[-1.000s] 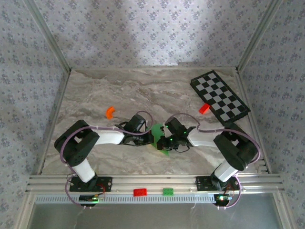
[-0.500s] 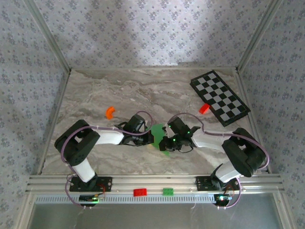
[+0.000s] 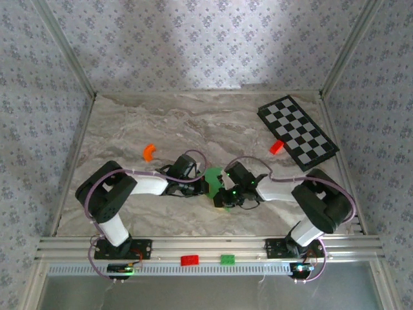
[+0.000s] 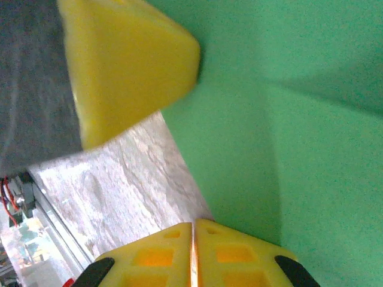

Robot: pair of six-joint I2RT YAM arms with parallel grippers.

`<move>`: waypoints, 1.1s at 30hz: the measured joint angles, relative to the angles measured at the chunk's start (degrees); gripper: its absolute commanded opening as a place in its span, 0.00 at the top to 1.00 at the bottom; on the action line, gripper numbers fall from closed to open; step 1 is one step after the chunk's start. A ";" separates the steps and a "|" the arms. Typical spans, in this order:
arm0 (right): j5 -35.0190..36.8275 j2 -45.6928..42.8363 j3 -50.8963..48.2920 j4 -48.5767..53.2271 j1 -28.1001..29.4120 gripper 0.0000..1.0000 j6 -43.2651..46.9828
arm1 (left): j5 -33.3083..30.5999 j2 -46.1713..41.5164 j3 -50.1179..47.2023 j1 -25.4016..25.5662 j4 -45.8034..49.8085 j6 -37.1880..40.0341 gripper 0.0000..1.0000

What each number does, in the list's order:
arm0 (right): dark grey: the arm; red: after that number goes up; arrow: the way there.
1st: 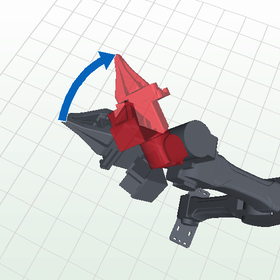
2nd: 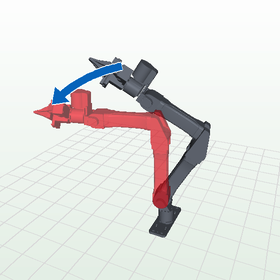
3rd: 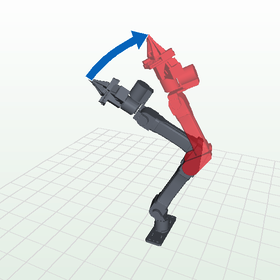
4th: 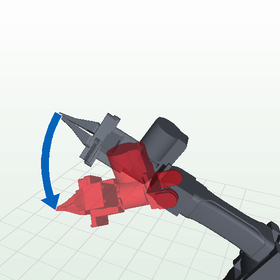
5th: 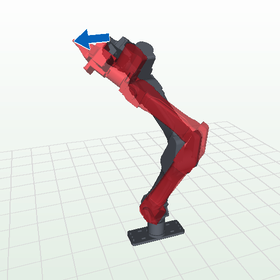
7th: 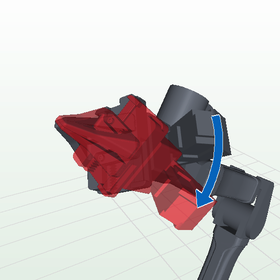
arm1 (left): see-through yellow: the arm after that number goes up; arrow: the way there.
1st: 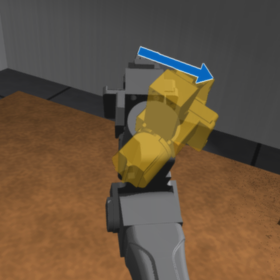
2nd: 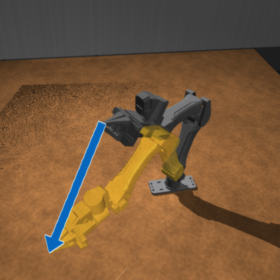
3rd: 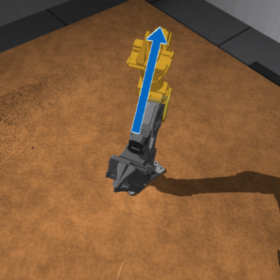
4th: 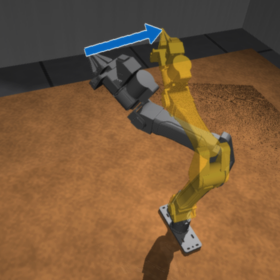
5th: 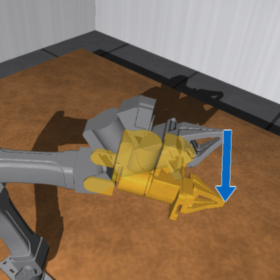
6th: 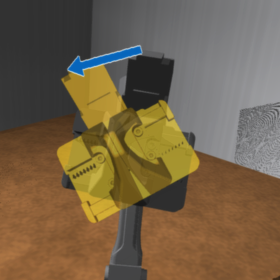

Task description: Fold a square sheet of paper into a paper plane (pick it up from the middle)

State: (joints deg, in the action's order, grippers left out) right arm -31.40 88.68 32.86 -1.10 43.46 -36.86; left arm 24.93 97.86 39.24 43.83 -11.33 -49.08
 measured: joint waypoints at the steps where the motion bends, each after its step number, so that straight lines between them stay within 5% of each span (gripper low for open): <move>1: -0.31 -0.72 -0.90 -0.20 -0.24 0.86 -0.04 | 0.15 0.11 -0.04 -0.02 -0.35 0.00 1.00; 21: -4.85 -17.55 -10.14 2.14 -8.11 0.87 -0.83 | 1.03 0.44 -0.04 -0.33 -1.09 0.00 1.00; 33: -3.67 -1.62 -1.88 2.36 -6.40 0.95 -0.63 | 1.01 0.37 0.46 -0.33 -0.22 0.02 1.00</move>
State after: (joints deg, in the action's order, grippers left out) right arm -35.07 87.07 30.98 1.26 37.06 -37.50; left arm 25.93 98.24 39.70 43.51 -11.55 -49.06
